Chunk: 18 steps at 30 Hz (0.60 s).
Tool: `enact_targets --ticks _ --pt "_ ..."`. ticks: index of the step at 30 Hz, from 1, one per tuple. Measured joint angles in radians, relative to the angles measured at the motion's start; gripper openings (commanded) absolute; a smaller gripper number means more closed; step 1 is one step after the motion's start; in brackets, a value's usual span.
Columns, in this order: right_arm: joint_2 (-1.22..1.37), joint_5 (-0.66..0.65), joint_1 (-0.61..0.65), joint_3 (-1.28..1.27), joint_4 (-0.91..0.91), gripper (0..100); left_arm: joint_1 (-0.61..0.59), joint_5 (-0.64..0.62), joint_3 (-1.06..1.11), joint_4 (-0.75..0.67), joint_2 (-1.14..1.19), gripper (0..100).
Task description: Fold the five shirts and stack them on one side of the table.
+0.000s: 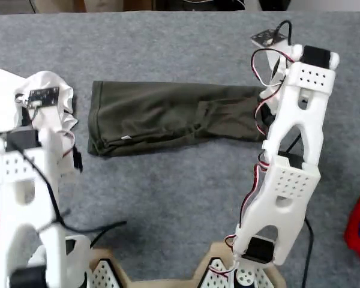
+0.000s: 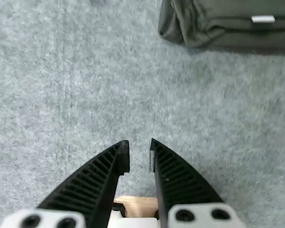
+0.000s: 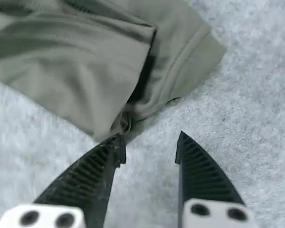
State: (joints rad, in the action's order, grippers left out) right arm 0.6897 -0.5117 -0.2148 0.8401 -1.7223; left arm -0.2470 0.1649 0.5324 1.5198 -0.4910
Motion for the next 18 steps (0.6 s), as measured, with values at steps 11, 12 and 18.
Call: enact_targets --ticks 11,12,18 --pt "0.014 0.147 0.041 0.101 0.132 17.8 0.101 -0.041 -0.394 -0.021 0.44 25" --pt "0.014 0.147 0.041 0.12 0.132 17.8 0.124 -0.058 -0.422 -0.021 0.473 25" --pt "0.026 0.164 0.041 0.147 0.167 17.8 0.175 -0.132 -0.601 -0.077 0.698 24"
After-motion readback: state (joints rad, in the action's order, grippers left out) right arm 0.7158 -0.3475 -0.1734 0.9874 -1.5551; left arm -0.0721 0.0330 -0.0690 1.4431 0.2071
